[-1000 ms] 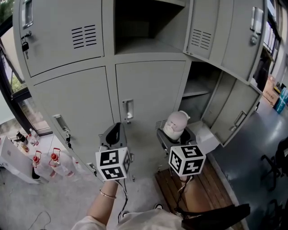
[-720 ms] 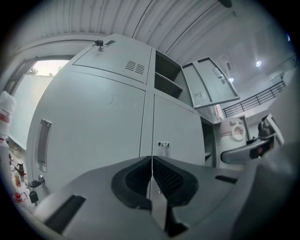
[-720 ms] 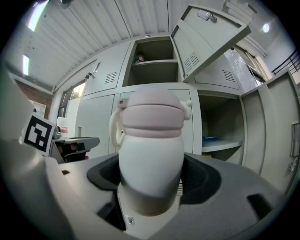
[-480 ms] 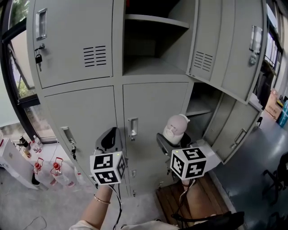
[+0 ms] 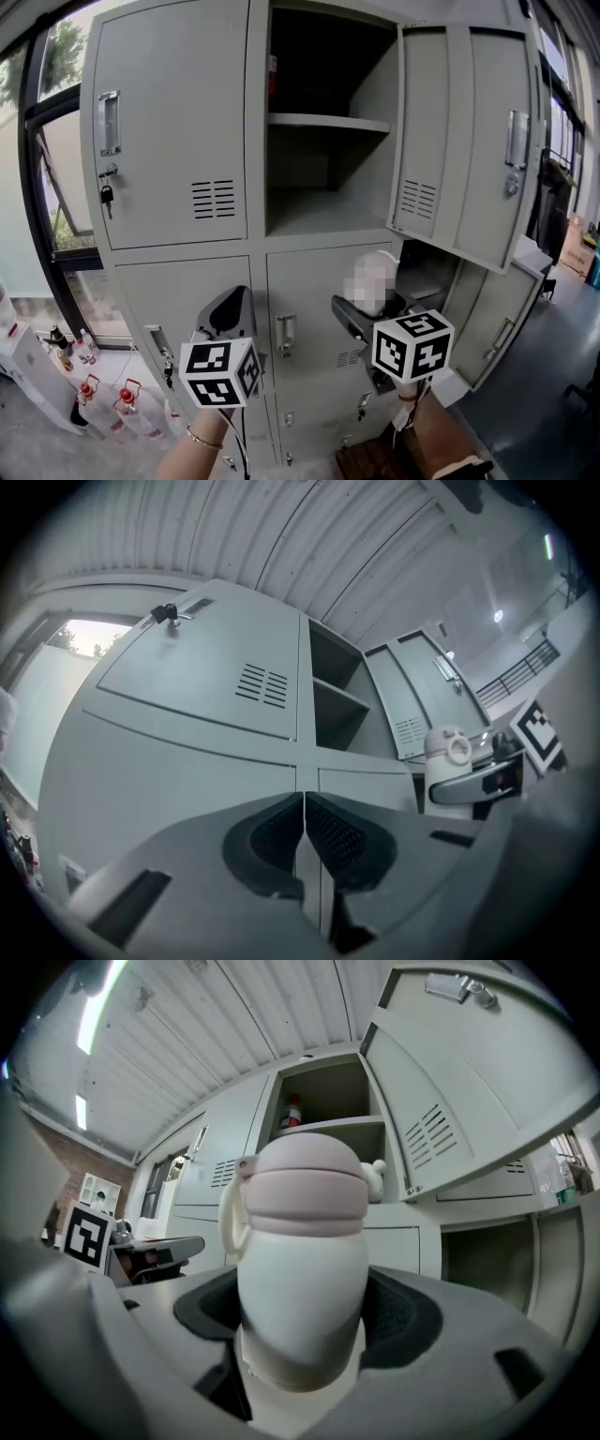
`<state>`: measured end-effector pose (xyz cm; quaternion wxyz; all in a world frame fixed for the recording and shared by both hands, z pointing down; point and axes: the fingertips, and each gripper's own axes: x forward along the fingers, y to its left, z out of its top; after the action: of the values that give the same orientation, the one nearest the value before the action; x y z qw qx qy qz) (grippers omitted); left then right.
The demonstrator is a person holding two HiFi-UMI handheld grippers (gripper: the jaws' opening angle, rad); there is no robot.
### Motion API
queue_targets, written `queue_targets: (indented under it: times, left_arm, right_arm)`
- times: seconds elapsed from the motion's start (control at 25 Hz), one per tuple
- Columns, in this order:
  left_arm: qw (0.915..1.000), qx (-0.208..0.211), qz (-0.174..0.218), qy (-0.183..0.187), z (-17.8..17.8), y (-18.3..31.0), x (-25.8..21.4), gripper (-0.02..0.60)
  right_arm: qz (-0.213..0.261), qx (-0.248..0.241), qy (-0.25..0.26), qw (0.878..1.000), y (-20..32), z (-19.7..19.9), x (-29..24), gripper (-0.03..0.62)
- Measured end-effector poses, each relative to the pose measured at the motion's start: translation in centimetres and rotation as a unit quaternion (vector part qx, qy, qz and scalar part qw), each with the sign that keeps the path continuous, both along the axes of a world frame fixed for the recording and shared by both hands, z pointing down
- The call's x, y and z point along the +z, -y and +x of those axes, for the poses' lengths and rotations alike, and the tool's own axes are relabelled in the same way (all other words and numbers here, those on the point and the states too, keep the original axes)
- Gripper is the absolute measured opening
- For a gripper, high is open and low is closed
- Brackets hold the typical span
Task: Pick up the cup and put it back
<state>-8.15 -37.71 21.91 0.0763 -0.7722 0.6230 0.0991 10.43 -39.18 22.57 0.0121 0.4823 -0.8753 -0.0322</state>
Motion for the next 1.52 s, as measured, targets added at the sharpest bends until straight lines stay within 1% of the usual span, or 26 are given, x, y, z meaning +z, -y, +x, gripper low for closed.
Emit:
queue_targets:
  times: [0.08, 0.2, 0.36, 0.48, 0.64, 0.76, 0.92, 1.04, 1.24, 1.4, 1.52]
  left_arm:
    - [0.9999, -0.004, 0.013, 0.006, 0.0, 0.1, -1.9, 0.011]
    - [0.9993, -0.009, 0.028, 0.025, 0.3, 0.2, -4.3, 0.011]
    - [0.9986, -0.012, 0.043, 0.029, 0.0, 0.5, -7.4, 0.011]
    - [0.9973, -0.025, 0.058, 0.036, -0.7, 0.5, -9.9, 0.011]
    - [0.9962, -0.038, 0.070, 0.036, -2.0, 0.5, -12.7, 0.011]
    - [0.9941, -0.053, 0.083, 0.045, -2.9, 0.5, -14.6, 0.011]
    - [0.9921, -0.063, 0.098, 0.048, -3.9, 0.3, -16.8, 0.011]
    - [0.9896, -0.071, 0.112, 0.057, -4.3, -0.1, -18.4, 0.011]
    - [0.9871, -0.070, 0.128, 0.065, -4.4, -0.7, -21.1, 0.011]
    - [0.9836, -0.080, 0.139, 0.083, -4.1, -0.8, -23.1, 0.011]
    - [0.9805, -0.085, 0.150, 0.093, -3.7, -1.0, -24.5, 0.011]
  right_arm:
    - [0.005, -0.007, 0.003, 1.000, 0.4, 0.0, -1.8, 0.345]
    - [0.023, -0.006, -0.001, 1.000, 0.8, 0.2, -4.6, 0.345]
    - [0.040, -0.014, -0.008, 0.999, 1.4, -0.2, -8.2, 0.345]
    - [0.046, -0.023, -0.009, 0.999, 1.7, -0.7, -10.5, 0.345]
    - [0.055, -0.026, -0.015, 0.998, 2.1, -1.4, -13.0, 0.345]
    - [0.061, -0.028, -0.015, 0.998, 2.5, -2.2, -14.7, 0.345]
    - [0.070, -0.031, -0.012, 0.997, 3.1, -2.9, -17.1, 0.345]
    - [0.077, -0.035, -0.010, 0.996, 3.3, -3.3, -19.2, 0.345]
    - [0.092, -0.028, -0.021, 0.995, 3.4, -3.7, -23.4, 0.345]
    - [0.104, -0.010, -0.043, 0.994, 4.1, -4.2, -25.9, 0.345]
    - [0.106, -0.004, -0.040, 0.994, 4.8, -4.3, -27.3, 0.345]
